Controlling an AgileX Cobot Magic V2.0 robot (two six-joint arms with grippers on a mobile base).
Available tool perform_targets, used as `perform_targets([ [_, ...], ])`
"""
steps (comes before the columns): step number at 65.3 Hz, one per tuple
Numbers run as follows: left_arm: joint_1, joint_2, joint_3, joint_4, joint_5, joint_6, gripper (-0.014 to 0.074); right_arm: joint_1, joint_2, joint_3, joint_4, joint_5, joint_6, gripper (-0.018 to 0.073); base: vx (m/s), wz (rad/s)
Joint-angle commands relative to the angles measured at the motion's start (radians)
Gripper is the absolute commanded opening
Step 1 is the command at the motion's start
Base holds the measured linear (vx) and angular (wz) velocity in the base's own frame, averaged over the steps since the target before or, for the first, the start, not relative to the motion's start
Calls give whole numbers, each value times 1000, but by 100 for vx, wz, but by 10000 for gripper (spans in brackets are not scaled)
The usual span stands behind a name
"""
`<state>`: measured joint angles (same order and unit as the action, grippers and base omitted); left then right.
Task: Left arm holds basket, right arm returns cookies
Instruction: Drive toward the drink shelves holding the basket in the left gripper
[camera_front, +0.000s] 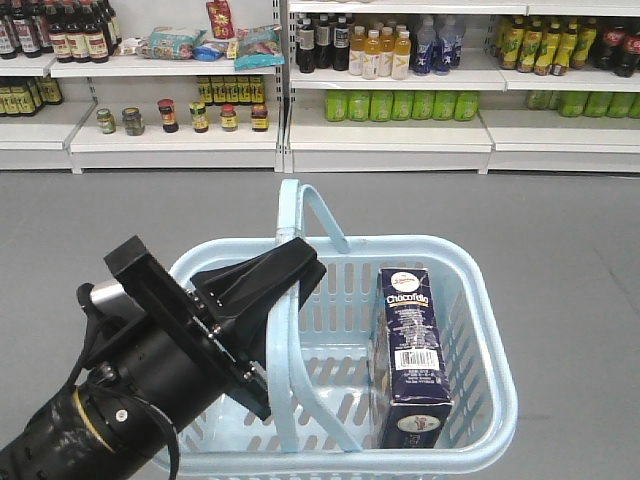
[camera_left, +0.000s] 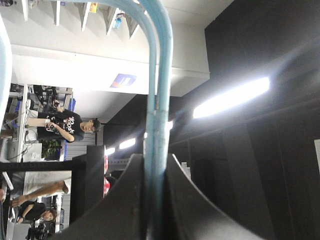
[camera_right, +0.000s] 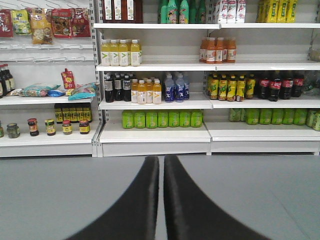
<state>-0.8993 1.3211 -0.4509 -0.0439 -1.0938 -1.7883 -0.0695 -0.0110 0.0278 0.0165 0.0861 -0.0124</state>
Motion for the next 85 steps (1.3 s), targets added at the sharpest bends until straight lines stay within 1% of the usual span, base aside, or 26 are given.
perform_targets([
  [1,-7,-30,-29,-1,-143,-3,-3,0,-12,18,-5,-71,-6,-6,61,-2],
  [85,-7,-30,-29,-1,-142,-3,-3,0,-12,18,-5,-71,-6,-6,59,-3],
])
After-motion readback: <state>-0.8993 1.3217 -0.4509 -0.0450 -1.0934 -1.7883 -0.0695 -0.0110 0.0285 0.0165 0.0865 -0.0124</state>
